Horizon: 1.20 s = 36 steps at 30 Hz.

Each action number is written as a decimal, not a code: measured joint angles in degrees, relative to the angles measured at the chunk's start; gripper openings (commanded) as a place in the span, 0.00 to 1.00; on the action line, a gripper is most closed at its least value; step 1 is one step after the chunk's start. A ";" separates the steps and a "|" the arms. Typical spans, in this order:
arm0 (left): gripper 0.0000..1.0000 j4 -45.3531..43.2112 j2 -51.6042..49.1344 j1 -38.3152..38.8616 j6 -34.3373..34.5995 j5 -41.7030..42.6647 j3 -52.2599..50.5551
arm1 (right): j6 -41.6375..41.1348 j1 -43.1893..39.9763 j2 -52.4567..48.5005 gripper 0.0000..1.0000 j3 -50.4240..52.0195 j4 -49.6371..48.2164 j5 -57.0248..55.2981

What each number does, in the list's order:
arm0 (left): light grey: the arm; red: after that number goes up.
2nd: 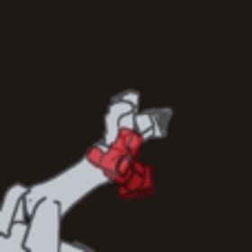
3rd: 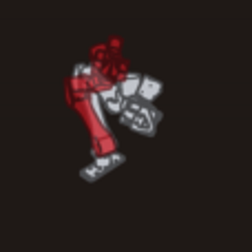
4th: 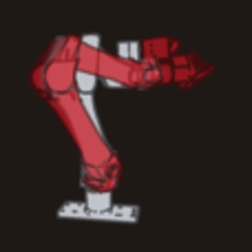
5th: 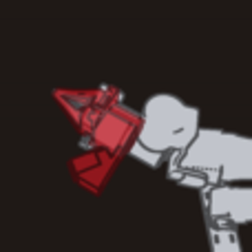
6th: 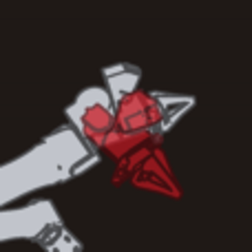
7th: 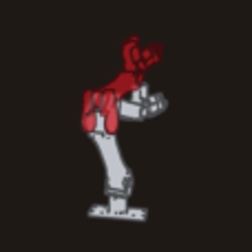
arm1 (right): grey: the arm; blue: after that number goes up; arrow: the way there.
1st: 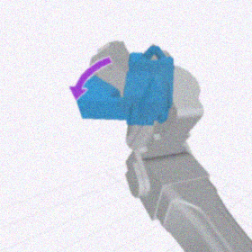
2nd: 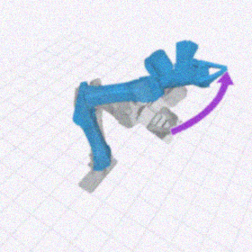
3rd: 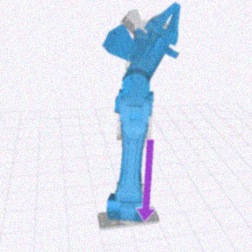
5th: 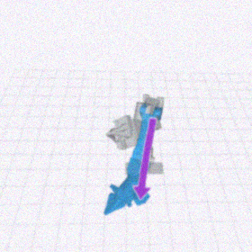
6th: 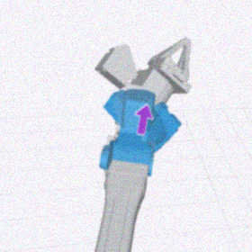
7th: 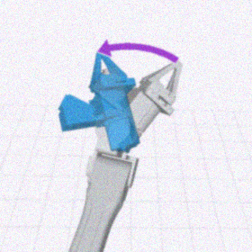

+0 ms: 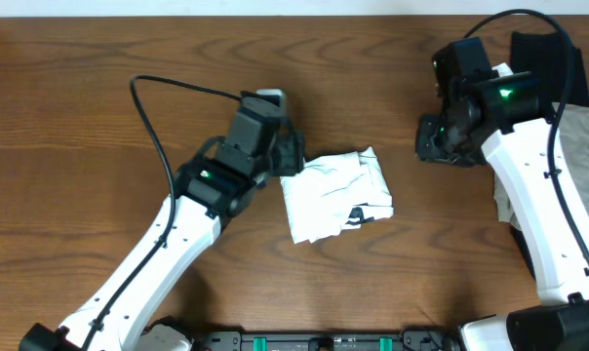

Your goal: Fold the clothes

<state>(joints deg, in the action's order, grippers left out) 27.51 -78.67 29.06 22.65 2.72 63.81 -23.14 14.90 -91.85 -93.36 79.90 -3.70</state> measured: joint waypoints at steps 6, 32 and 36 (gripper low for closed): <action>0.64 4.22 -4.81 -2.10 0.20 -0.17 -0.02 | 3.19 6.34 0.04 0.58 3.50 -2.38 2.34; 0.64 5.03 -11.93 -4.59 1.33 -1.46 -0.02 | 5.25 25.27 0.04 0.55 29.31 -30.29 7.32; 0.64 5.05 -11.93 -4.59 1.36 -1.46 -0.02 | 4.72 25.27 0.04 0.48 30.97 -31.30 6.60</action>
<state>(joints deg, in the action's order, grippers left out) 32.56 -90.61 24.47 24.01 1.26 63.79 -18.41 40.16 -91.81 -62.39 48.60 2.90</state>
